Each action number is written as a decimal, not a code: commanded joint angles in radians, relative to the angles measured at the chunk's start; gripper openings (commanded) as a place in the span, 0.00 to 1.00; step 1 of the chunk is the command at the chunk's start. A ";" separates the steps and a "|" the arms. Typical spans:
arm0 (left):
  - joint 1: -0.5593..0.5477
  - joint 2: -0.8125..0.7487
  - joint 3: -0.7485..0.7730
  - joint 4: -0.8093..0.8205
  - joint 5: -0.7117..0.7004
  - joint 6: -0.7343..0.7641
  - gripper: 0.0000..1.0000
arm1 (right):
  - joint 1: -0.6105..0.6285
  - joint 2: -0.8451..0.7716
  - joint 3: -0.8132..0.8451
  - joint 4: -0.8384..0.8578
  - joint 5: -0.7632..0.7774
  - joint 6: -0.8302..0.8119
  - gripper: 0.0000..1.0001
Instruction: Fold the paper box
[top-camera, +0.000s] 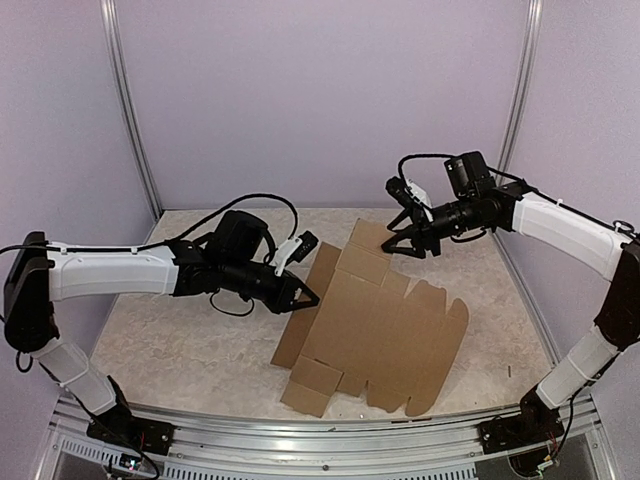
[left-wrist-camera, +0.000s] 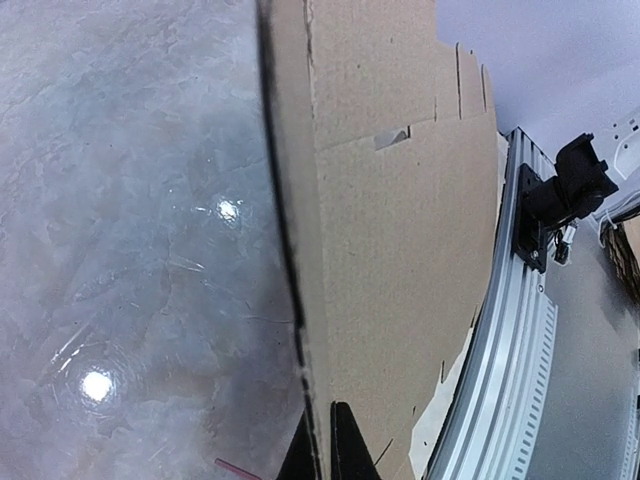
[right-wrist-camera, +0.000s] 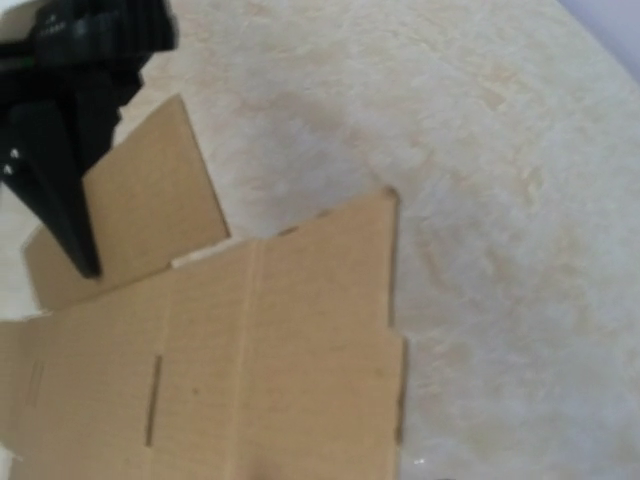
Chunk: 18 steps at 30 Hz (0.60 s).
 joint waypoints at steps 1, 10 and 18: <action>-0.007 0.026 0.044 -0.032 -0.028 0.035 0.00 | -0.006 0.012 0.005 -0.049 -0.050 0.019 0.40; -0.006 0.074 0.099 -0.058 -0.072 -0.008 0.00 | 0.070 -0.059 -0.060 -0.027 0.026 0.016 0.27; 0.025 0.152 0.110 -0.022 -0.039 -0.088 0.00 | 0.212 -0.116 -0.183 -0.022 0.162 -0.065 0.49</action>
